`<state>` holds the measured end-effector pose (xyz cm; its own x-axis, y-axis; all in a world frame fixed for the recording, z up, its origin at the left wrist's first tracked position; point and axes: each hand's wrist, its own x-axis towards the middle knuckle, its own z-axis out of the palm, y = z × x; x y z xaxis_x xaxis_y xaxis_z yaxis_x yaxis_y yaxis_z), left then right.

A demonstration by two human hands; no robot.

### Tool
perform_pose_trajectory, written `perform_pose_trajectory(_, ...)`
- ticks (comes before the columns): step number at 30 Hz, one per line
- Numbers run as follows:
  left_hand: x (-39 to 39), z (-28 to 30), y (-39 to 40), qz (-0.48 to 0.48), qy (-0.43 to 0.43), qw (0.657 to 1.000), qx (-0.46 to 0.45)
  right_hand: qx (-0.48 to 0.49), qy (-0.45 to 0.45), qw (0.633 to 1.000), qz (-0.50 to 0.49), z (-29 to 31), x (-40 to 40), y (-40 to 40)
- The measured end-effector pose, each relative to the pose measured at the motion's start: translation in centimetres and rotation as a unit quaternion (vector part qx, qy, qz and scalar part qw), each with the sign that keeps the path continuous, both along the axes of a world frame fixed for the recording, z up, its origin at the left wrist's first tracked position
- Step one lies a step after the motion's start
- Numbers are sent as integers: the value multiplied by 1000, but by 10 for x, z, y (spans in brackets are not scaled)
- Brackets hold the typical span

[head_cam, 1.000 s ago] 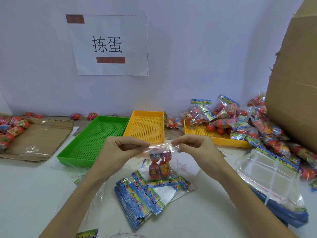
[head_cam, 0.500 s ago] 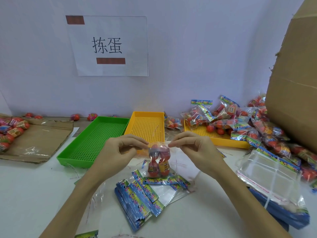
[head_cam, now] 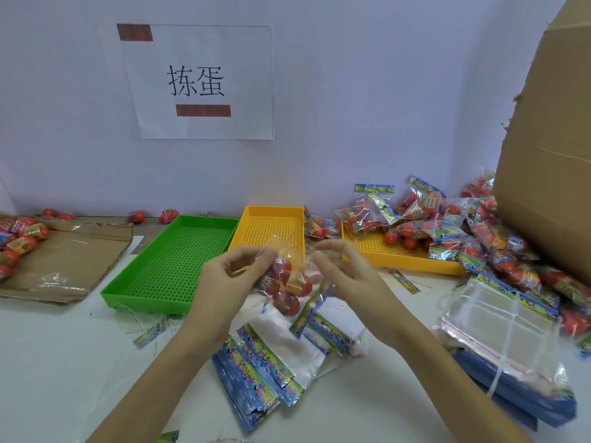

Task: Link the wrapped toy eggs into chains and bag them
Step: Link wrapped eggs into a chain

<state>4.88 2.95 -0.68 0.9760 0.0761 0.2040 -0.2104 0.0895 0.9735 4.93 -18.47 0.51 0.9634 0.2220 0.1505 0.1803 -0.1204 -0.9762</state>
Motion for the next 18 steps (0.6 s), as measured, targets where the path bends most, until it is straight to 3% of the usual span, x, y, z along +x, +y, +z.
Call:
perform_pose_trajectory(3,0,2,-1,-8,51,994,-93,-42,1,999,-2,-4,0,4)
perform_pose_trajectory(7,2,0,3,-10,81,994,-67,-37,-14,999,-24,-6,-1,7)
perform_pose_trajectory(12,4,0,6,-42,114,985,-121,-33,-12,998,-45,-4,-2,8)
perform_pose_trajectory(18,9,-1,9,-58,127,972,-189,64,55,996,-41,4,-4,8)
